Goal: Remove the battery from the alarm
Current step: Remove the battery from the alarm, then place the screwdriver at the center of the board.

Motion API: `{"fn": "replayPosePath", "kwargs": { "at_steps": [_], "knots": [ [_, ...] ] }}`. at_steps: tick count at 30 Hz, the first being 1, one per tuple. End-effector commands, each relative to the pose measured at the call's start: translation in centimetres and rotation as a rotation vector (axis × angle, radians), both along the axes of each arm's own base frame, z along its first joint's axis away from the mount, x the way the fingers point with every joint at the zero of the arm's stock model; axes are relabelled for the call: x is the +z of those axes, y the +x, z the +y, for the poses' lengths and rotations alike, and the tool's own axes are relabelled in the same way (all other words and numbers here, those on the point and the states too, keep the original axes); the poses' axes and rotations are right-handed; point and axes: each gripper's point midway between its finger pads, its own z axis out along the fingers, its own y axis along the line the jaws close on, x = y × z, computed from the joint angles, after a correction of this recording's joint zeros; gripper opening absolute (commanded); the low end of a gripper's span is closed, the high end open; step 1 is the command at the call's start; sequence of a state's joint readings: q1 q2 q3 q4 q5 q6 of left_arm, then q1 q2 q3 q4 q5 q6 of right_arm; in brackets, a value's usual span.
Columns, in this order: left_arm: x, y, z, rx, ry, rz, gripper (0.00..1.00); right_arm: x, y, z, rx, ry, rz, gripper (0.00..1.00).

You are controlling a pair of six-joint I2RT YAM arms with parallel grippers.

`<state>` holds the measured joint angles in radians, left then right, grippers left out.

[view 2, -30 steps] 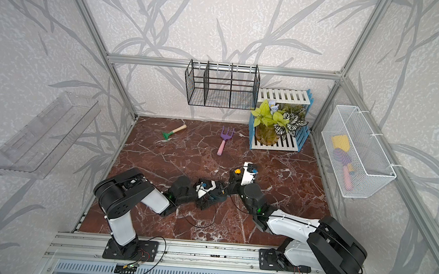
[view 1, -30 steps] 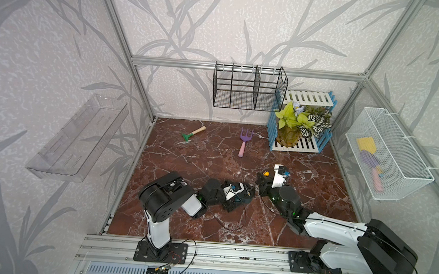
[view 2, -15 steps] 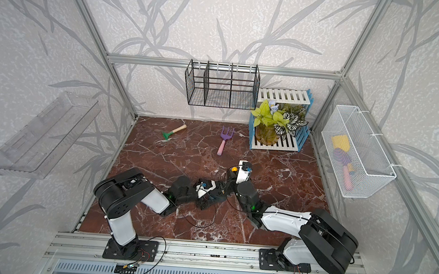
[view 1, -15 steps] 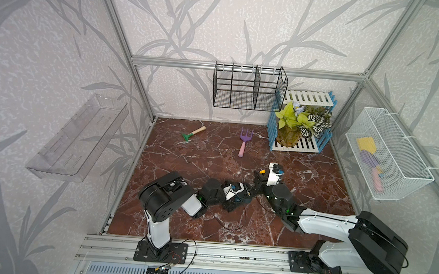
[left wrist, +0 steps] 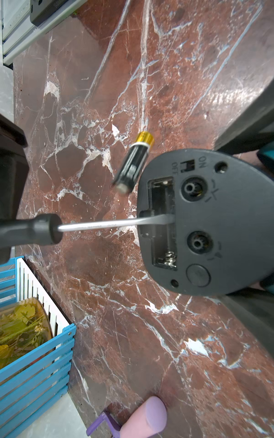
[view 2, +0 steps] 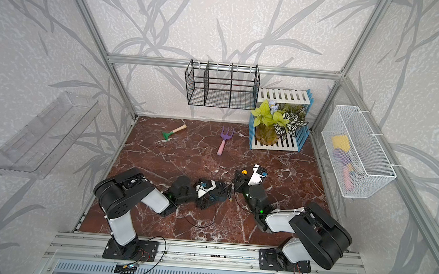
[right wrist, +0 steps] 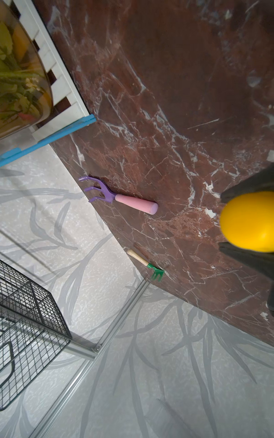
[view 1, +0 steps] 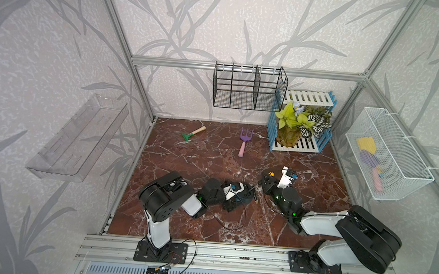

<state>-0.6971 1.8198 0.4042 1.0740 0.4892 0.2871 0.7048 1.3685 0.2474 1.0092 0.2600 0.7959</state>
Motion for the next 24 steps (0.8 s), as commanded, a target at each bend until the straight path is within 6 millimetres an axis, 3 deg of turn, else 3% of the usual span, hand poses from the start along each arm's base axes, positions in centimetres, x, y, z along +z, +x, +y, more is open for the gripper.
{"fn": "replayPosePath", "kwargs": {
  "at_steps": [1,5,8,11,15,19,21,24],
  "knots": [
    [-0.8,0.4,0.2,0.038,0.012,0.075,0.58,-6.8,-4.0,-0.5,0.138,-0.293,0.226,0.00],
    [-0.8,1.2,0.7,0.074,0.023,0.076,0.58,-1.2,-2.6,-1.3,0.118,-0.273,0.083,0.00],
    [-0.5,2.0,1.4,0.111,0.030,0.076,0.58,1.3,-2.2,-4.0,0.028,-0.319,0.064,0.00],
    [0.1,2.0,1.7,0.109,0.024,0.075,0.58,-1.1,-3.2,-8.7,-0.090,-0.457,0.248,0.00],
    [0.4,1.4,1.7,0.062,0.044,0.082,0.63,-4.2,-5.5,-11.9,-0.077,-0.478,0.629,0.00],
    [0.1,0.7,1.8,0.024,0.070,0.098,0.74,-4.8,-6.3,-15.0,-0.135,-0.605,0.960,0.00],
    [0.1,0.5,1.9,0.017,0.062,0.104,0.77,-4.7,-5.8,-16.8,-0.180,-0.686,1.040,0.00],
    [0.5,0.6,1.8,0.009,0.051,0.105,0.78,-4.9,-4.0,-17.8,-0.162,-0.734,1.079,0.00]
  ]
}}
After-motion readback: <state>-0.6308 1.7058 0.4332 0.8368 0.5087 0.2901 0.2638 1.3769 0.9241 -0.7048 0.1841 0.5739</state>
